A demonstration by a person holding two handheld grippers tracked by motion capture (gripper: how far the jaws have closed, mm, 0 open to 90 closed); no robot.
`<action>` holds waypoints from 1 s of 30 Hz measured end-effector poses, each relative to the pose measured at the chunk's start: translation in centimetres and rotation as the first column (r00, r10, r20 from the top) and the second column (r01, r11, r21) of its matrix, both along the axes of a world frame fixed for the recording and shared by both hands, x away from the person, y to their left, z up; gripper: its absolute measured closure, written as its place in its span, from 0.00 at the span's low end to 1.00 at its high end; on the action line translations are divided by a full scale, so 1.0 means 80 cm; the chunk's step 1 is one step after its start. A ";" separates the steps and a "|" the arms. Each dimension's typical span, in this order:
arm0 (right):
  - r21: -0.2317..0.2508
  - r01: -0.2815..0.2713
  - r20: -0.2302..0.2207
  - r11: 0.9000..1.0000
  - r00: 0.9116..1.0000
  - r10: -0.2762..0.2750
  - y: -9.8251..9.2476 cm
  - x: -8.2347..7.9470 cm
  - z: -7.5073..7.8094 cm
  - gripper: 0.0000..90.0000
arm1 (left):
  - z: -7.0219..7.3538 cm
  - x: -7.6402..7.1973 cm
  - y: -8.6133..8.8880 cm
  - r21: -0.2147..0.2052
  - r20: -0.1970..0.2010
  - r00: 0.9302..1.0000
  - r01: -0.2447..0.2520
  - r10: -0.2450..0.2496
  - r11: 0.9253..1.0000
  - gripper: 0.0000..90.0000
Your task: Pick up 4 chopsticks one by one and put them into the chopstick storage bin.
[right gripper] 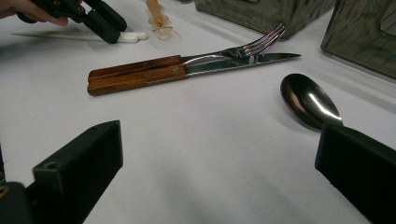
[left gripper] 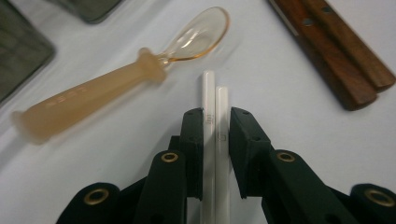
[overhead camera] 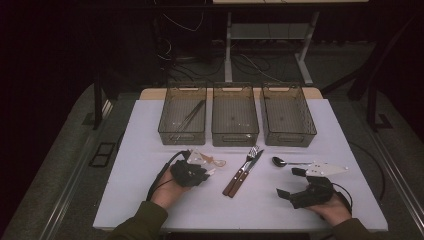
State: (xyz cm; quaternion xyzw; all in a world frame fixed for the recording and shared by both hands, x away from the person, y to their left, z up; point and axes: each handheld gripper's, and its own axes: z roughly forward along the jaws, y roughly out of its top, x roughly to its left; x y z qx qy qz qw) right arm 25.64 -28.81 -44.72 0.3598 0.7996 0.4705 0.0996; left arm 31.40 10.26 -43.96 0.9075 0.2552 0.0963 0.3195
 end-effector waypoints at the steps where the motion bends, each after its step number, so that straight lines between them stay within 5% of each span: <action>1: 0.000 0.000 0.000 1.000 1.000 0.000 0.000 0.000 0.000 0.01 | 0.000 0.001 0.002 0.004 0.001 1.000 -0.007 0.007 1.000 0.84; 13: 0.002 -0.004 -0.003 1.000 1.000 0.004 0.001 0.000 0.000 0.01 | 0.001 0.004 0.011 -0.033 -0.006 1.000 -0.003 0.003 0.999 0.75; 23: 0.004 -0.008 -0.004 1.000 1.000 0.008 0.001 0.000 -0.001 0.01 | 0.013 -0.007 0.032 -0.127 0.007 1.000 -0.008 0.009 0.992 0.60; 30: 0.002 -0.010 -0.003 1.000 1.000 0.010 0.001 0.000 0.000 0.01 | 0.018 -0.018 0.059 -0.158 -0.006 0.999 -0.032 0.031 0.987 0.73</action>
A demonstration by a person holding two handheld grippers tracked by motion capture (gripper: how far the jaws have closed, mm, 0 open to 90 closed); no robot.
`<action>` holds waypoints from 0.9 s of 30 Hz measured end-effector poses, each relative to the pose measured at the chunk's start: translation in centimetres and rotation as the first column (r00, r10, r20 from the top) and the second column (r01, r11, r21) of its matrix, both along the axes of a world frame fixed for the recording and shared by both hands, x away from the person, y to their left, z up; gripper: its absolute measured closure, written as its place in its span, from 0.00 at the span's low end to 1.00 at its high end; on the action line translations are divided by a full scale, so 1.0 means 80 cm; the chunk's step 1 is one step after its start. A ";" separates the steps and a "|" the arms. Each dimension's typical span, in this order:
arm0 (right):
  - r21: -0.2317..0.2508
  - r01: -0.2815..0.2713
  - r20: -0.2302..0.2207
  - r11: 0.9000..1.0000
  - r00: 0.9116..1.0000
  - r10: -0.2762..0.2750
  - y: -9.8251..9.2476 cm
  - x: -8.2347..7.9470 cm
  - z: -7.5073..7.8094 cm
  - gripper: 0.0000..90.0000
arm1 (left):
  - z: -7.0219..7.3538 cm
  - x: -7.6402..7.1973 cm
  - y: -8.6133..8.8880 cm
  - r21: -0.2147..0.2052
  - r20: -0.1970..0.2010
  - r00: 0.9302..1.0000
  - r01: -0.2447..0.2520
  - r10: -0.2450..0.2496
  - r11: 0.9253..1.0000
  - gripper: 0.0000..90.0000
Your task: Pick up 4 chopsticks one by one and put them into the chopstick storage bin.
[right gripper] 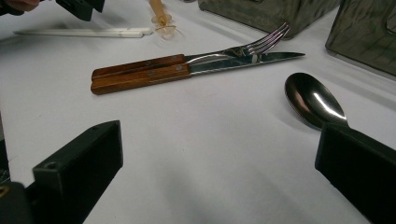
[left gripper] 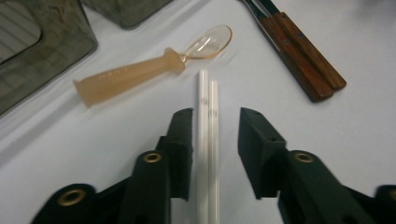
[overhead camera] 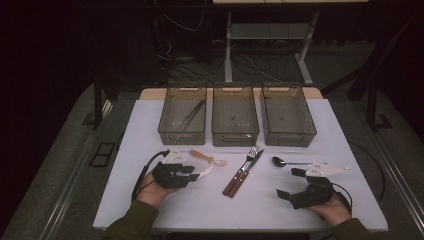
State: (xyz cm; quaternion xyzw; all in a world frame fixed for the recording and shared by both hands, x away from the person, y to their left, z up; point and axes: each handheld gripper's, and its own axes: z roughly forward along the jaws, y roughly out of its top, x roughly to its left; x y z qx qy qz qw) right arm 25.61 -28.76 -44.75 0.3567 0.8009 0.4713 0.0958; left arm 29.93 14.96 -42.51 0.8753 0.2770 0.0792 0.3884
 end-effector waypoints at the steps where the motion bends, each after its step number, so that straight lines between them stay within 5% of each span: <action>1: 0.000 0.001 -0.003 1.000 1.000 -0.001 0.000 0.000 0.000 0.01 | 0.000 -0.001 0.003 0.006 -0.004 1.000 0.001 -0.001 1.000 0.76; 17: 0.000 0.005 -0.005 1.000 1.000 -0.005 0.000 0.000 0.000 0.01 | -0.014 -0.004 0.020 0.026 -0.073 0.996 -0.047 0.048 0.999 0.90; 27: 0.000 0.004 0.000 1.000 1.000 -0.004 -0.001 0.000 0.000 0.01 | -0.017 -0.005 0.020 0.046 -0.061 0.997 -0.036 0.039 0.998 0.92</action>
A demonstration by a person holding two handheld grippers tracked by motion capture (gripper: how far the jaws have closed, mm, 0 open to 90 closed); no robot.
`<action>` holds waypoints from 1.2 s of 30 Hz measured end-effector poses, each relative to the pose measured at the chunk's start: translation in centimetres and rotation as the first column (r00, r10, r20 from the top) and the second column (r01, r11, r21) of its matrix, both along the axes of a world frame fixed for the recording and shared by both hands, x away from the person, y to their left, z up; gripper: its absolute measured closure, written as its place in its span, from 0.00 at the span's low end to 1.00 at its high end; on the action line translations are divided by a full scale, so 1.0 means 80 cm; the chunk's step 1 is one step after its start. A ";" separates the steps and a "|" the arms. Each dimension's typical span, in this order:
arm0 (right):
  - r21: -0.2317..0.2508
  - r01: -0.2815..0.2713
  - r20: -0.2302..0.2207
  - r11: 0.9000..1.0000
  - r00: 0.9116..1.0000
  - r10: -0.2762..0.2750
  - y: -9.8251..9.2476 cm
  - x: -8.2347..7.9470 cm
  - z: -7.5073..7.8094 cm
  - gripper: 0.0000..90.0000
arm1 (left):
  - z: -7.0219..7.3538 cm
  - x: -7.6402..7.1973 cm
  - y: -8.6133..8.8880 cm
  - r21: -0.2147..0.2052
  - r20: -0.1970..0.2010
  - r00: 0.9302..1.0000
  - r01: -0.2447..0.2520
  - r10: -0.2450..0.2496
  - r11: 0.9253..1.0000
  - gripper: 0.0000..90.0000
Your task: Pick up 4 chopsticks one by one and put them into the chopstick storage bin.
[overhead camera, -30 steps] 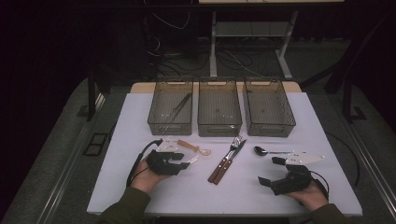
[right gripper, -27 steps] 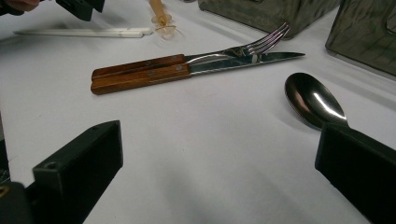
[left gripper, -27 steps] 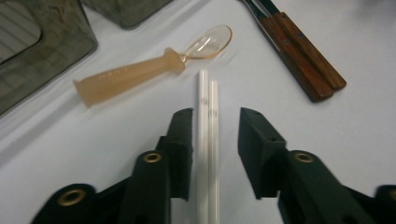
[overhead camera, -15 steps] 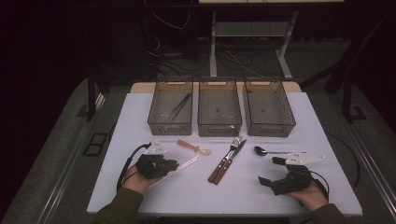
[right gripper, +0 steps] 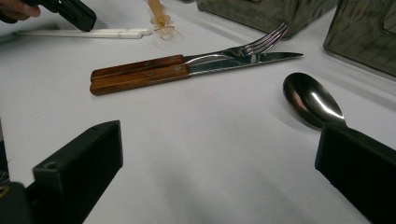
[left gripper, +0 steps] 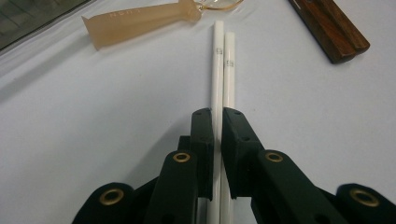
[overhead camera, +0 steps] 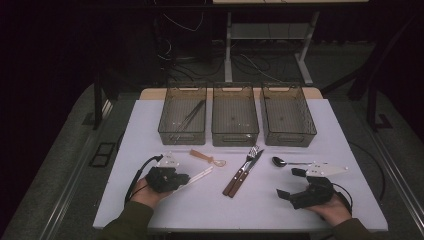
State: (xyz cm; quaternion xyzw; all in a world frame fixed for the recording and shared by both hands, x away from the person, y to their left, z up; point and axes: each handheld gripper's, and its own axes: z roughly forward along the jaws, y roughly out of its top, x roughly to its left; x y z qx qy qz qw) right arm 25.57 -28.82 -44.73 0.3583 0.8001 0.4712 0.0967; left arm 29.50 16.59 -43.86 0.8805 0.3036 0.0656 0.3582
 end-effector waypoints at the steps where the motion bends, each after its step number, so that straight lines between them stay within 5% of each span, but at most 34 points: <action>1: 0.001 0.001 -0.001 1.000 1.000 -0.001 0.000 0.000 0.000 0.01 | 0.000 -0.001 -0.001 -0.004 0.000 1.000 -0.007 0.007 1.000 0.91; 12: 0.002 0.003 0.000 1.000 1.000 -0.003 0.000 0.000 0.000 0.01 | -0.004 -0.005 0.008 0.023 0.011 1.000 -0.005 0.005 1.000 0.88; 36: -0.002 0.000 -0.001 1.000 1.000 0.000 0.001 0.000 -0.001 0.01 | -0.012 -0.006 0.011 -0.017 0.016 1.000 -0.010 0.010 1.000 0.93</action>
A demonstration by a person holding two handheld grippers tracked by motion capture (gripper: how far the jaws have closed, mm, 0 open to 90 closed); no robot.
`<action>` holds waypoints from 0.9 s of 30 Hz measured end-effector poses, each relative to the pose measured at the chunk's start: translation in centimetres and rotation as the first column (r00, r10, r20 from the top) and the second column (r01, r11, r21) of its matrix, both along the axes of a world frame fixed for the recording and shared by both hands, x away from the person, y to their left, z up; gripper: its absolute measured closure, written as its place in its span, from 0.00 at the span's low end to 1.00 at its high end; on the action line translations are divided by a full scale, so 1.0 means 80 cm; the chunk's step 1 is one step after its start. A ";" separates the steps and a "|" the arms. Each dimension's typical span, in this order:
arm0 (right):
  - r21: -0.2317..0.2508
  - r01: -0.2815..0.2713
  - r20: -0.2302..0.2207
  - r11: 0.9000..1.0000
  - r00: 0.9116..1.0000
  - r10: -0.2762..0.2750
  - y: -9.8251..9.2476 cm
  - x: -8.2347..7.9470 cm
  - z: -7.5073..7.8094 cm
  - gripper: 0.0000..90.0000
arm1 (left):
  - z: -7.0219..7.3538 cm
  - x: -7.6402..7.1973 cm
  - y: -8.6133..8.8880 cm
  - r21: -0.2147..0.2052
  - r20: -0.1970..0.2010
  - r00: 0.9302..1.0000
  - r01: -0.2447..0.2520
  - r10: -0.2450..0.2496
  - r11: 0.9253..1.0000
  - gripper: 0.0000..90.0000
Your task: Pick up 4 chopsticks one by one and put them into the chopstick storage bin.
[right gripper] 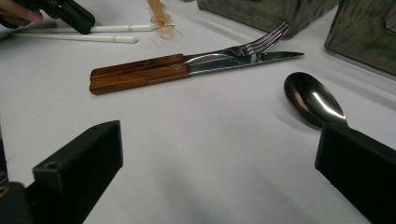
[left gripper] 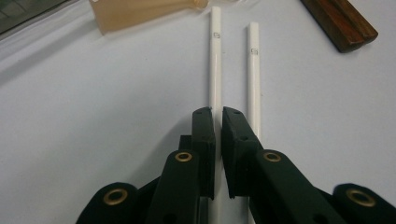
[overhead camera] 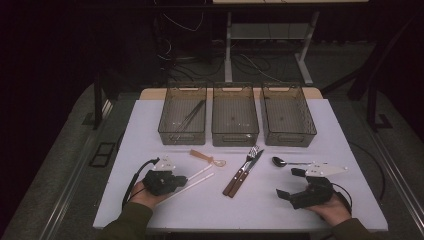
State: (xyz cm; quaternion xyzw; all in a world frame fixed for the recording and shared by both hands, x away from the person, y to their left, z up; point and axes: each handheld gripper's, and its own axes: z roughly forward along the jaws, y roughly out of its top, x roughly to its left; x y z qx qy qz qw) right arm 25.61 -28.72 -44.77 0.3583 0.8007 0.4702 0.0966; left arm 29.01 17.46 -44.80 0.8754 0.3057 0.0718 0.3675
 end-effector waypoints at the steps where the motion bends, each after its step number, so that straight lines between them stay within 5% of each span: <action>1: 0.000 0.000 0.002 1.000 1.000 0.000 0.000 0.000 0.000 0.01 | 0.001 0.000 -0.001 0.013 0.007 1.000 0.006 -0.007 1.000 0.93; 27: -0.003 -0.003 0.001 1.000 1.000 0.003 0.000 0.000 0.000 0.01 | 0.011 0.012 -0.006 0.044 -0.020 0.997 0.069 -0.068 0.997 0.94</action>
